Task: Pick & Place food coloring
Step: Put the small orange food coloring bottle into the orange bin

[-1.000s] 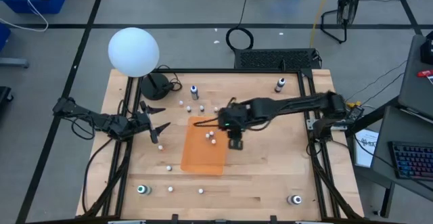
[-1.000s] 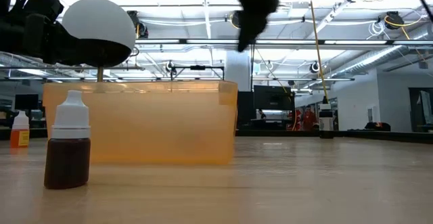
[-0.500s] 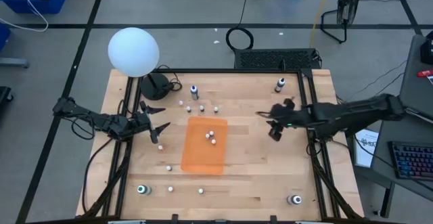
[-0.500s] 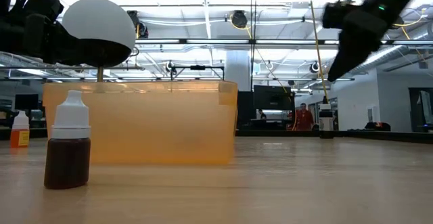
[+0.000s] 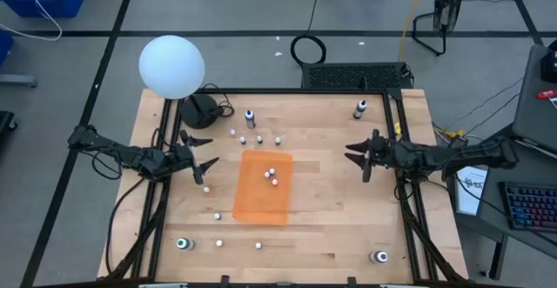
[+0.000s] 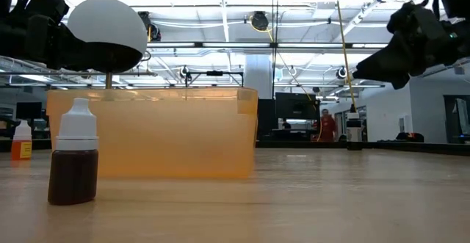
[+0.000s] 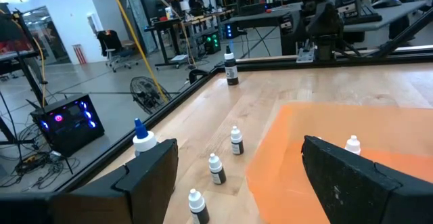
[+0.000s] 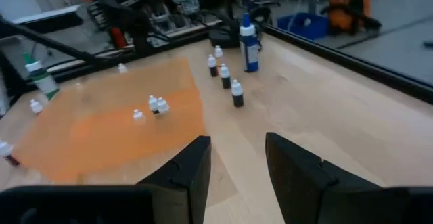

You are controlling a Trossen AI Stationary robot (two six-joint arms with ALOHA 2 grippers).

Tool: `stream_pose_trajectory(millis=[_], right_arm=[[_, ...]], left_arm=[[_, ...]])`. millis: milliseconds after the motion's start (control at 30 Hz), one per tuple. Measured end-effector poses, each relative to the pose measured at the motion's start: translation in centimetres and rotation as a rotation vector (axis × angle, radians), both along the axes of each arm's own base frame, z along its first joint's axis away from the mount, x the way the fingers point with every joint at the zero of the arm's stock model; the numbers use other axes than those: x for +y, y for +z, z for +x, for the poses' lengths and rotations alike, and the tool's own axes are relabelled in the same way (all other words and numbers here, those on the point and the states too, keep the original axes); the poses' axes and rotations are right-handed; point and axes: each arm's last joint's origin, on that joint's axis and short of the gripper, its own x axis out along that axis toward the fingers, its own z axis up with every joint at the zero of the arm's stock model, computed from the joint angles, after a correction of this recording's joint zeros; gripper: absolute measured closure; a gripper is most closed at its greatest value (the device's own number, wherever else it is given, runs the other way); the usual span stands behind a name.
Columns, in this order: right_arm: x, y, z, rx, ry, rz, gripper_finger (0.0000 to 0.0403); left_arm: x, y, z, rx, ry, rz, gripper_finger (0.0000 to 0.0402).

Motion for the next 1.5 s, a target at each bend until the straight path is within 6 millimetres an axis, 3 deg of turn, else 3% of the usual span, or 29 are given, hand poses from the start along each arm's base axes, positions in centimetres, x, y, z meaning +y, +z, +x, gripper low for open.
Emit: stream_pose_trajectory(millis=[300, 667, 1200, 1500], right_arm=[[0.0, -1.5, -0.2, -0.015, 0.015, -0.05, 0.0273], [0.2, -0.7, 0.0, -0.118, 0.088, -0.027, 0.0273], [0.2, -0.8, 0.0, -0.114, 0.087, -0.027, 0.0273], [0.2, -0.8, 0.0, -0.114, 0.086, -0.027, 0.0273]], left_arm=[[0.0, 0.0, 0.0, 0.0, 0.0, 0.0, 0.0091], [0.0, 0.0, 0.0, 0.0, 0.0, 0.0, 0.0091], [0.0, 0.0, 0.0, 0.0, 0.0, 0.0, 0.0091], [0.0, 0.4, 0.0, -0.077, 0.003, -0.097, 0.0091]])
